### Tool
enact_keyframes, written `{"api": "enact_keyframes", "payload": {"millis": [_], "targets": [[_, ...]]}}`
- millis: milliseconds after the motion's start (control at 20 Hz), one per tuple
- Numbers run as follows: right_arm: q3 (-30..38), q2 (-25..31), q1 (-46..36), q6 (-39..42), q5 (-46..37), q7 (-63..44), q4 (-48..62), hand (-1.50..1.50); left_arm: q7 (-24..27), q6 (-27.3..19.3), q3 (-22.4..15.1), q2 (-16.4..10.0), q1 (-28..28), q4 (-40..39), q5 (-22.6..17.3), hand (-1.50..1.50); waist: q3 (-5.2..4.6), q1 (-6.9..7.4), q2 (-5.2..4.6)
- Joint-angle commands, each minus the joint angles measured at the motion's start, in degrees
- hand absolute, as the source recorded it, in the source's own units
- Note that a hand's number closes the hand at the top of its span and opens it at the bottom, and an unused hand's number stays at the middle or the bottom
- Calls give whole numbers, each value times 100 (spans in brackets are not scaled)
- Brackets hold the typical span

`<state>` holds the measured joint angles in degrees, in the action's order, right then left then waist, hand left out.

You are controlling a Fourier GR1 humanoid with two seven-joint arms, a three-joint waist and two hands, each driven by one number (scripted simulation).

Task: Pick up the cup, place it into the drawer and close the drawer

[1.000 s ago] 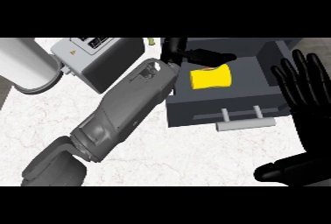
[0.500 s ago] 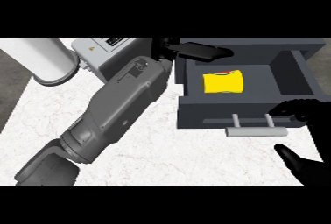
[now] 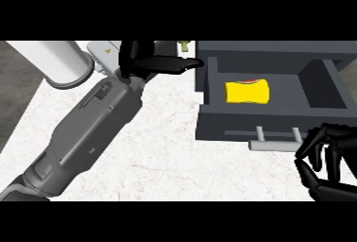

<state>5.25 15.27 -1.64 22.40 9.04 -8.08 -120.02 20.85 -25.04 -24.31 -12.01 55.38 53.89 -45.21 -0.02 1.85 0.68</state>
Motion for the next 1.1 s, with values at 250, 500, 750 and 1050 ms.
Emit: {"api": "enact_keyframes", "payload": {"millis": [250, 500, 750, 1050], "targets": [[-141, 143, -21, -8, -786, -204, 167, 150, -461, 311, 416, -1276, -1999, 2079, -177, -150, 0, -86, -40], [-794, 194, -316, -139, -2361, 743, 1037, 150, -279, 694, 449, -1554, -3055, 2808, -235, -150, 2, 18, -57], [-1503, 467, -472, -495, -3925, 1233, 1589, 150, -142, 1033, 583, -1814, -3646, 3147, -280, -150, 1, 78, -74], [-1861, 195, -824, -1132, -4768, 1855, 2913, 150, -298, 1462, 1178, -2154, -4203, 3393, -407, -150, 5, -73, -72]]}}
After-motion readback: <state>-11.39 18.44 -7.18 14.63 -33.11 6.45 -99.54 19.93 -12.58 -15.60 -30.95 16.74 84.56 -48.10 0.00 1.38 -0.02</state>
